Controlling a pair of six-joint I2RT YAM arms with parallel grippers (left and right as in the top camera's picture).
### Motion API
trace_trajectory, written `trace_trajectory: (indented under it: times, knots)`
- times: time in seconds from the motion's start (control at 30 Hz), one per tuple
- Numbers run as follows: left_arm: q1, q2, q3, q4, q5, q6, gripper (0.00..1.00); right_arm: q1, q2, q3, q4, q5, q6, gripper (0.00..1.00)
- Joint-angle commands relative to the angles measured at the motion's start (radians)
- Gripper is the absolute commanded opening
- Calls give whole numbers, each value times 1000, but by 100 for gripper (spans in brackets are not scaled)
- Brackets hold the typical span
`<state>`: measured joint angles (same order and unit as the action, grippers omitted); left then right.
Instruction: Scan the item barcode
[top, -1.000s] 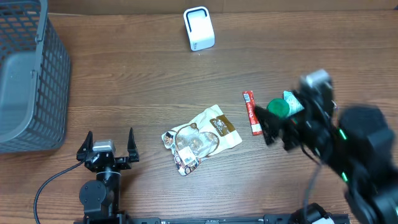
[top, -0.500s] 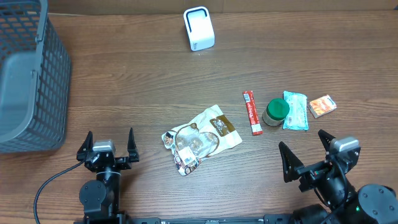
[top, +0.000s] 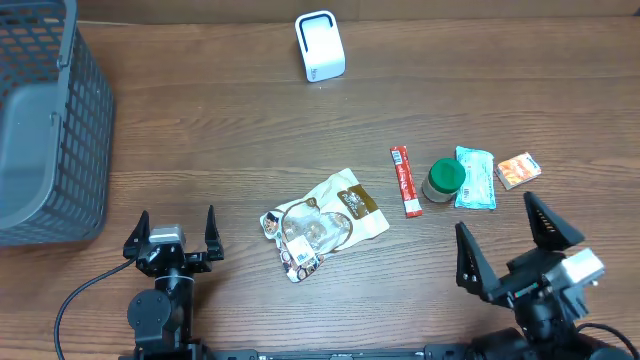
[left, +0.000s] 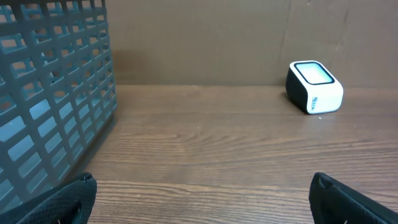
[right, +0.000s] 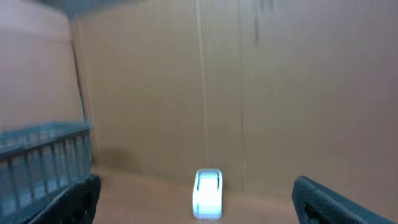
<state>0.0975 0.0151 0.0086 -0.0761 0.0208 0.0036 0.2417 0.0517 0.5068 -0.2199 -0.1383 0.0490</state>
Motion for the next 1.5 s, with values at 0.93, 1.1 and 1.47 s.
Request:
trace_trajectory:
  times: [0.93, 1.1, 1.47]
  knots:
    - [-6, -11, -3, -2, -10, 16, 100, -88, -49, -499, 546, -13, -4, 100]
    - [-6, -11, -3, -2, -10, 16, 100, -88, -49, -499, 446, -13, -5, 100]
    - [-6, -11, -3, -2, -10, 16, 100, -93, -49, -499, 169, -12, -159, 100]
